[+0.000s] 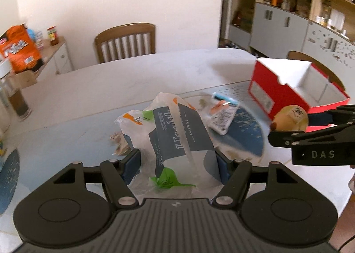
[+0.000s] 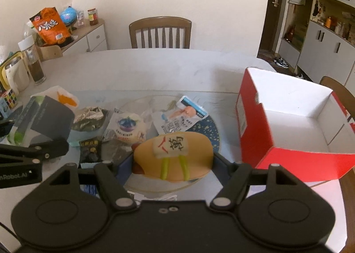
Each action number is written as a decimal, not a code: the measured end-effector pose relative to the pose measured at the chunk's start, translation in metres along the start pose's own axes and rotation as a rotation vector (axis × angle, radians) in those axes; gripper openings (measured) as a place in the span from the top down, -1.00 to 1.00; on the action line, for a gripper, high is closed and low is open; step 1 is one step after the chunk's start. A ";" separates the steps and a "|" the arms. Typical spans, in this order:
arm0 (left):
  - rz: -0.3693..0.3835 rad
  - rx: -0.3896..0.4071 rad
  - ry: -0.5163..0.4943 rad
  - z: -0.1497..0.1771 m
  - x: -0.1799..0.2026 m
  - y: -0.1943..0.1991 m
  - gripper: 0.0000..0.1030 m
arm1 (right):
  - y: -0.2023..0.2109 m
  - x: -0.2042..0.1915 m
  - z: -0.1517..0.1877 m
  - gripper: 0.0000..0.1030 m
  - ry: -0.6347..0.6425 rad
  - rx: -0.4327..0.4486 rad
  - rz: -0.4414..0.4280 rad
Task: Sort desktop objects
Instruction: 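Carry the yellow toy and white tissue bag together over the red box, then lower both items into the red box and open both grippers, then withdraw both grippers from the box back toward the table items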
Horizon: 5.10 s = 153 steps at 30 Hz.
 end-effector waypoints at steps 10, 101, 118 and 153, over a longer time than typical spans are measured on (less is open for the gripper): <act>0.087 0.027 -0.093 -0.040 0.052 0.010 -0.35 | 0.032 0.033 -0.016 -0.42 -0.040 0.046 -0.001; 0.294 -0.562 -0.504 -0.131 0.303 -0.276 -0.36 | -0.135 0.285 -0.020 -0.45 0.247 -0.386 -0.050; 0.361 -0.586 -0.450 -0.131 0.301 -0.269 -0.73 | -0.117 0.284 -0.017 -0.73 0.296 -0.370 -0.082; 0.393 -0.143 -0.302 -0.151 0.242 -0.133 -1.00 | 0.003 0.249 -0.037 -0.85 0.226 -0.137 -0.153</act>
Point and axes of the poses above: each gripper's, at about its wrist camera, not at the fingertips, and y roughly against the way its jaws point, x to its right, z to its underside, the point moved 3 cm from there along -y, roughly the way its jaws point
